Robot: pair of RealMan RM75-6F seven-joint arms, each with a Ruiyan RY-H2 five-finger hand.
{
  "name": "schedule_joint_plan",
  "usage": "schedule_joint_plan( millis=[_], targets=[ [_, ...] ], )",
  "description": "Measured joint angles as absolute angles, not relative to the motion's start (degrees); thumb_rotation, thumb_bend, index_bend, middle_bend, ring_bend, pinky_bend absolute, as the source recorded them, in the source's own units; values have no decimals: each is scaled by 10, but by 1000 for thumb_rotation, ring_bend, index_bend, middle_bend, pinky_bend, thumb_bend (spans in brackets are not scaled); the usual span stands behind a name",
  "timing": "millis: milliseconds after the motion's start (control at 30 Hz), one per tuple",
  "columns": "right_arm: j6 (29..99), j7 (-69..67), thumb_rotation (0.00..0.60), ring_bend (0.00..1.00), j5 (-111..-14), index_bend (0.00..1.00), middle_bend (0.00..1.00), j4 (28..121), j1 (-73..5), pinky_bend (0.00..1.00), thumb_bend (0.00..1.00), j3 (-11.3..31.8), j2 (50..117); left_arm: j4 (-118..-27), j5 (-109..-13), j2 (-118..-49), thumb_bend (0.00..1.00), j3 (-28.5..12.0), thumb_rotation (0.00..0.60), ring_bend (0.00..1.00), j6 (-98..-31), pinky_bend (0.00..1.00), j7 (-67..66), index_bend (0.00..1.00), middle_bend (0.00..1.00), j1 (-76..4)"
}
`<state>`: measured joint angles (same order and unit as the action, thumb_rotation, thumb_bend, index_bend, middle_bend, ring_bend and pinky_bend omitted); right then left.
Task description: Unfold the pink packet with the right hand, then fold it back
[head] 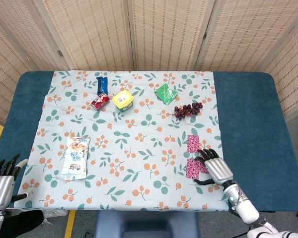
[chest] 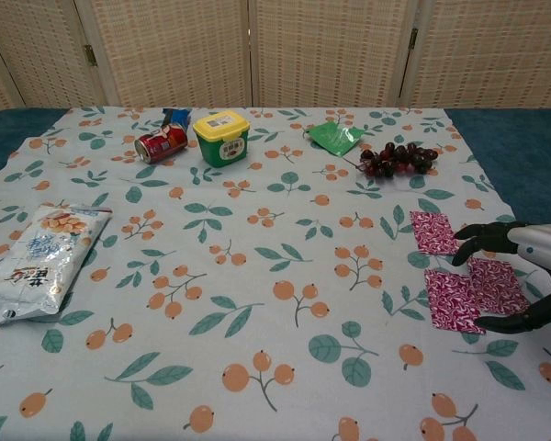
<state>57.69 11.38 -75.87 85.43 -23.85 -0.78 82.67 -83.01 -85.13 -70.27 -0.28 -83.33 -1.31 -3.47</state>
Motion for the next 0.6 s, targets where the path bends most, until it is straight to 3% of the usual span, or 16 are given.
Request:
schedule_joint_plan(
  millis=[600],
  targets=[
    [576,172,356,0,-709,194,78,849,-234,0,244,3,864,-825,-852,-703,215,-2,600,156,-833,0,-7,200,78,-34]
  ],
)
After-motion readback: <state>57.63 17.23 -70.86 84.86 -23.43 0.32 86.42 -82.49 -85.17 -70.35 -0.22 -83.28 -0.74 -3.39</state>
